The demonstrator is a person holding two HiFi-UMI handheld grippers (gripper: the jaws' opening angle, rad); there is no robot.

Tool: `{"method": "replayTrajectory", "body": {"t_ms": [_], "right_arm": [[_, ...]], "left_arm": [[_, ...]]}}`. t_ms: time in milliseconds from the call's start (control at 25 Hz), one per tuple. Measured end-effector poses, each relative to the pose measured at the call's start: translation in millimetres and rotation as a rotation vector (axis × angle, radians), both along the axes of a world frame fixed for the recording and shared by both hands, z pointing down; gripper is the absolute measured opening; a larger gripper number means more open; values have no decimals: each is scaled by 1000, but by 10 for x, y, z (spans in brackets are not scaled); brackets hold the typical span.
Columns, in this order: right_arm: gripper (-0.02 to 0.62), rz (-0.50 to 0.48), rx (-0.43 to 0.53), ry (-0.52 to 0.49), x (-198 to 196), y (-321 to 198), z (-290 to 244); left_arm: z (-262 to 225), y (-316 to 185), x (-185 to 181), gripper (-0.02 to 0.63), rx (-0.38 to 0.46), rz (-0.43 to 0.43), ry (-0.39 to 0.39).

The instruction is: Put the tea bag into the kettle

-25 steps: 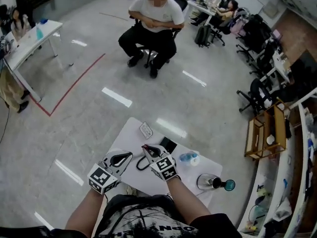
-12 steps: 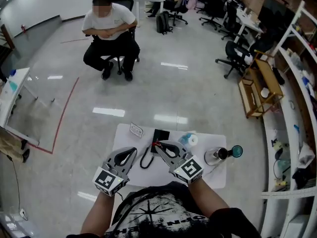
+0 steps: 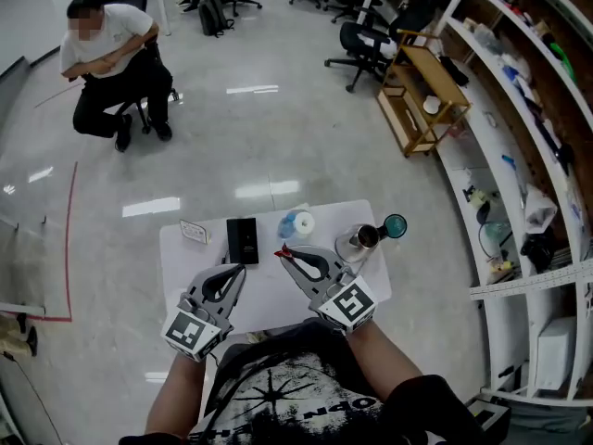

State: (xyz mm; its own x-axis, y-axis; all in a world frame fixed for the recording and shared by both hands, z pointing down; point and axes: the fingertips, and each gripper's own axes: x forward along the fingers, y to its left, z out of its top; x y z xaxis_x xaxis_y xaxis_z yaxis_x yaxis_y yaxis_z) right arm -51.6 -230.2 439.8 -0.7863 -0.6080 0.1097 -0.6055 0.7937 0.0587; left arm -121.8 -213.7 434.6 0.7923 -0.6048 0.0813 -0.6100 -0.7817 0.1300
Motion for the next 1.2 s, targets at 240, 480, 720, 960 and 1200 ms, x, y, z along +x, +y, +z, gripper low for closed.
{"method": "replayTrajectory", "body": {"t_ms": [240, 480, 720, 960, 1200], "right_arm": [[41, 150, -20, -26, 1029, 14, 44], [41, 128, -25, -41, 1960, 41, 34], [41, 59, -75, -7, 2742, 79, 269], [41, 20, -46, -44, 3136, 25, 82], [41, 53, -54, -63, 3378, -33, 148]], "left_arm": [[-2, 28, 861, 6, 16, 90, -13], [75, -12, 1884, 6, -62, 80, 34], [179, -87, 2708, 6, -38, 20, 38], [170, -44, 3119, 6, -43, -12, 1], [141, 4, 3343, 6, -54, 23, -13]]}}
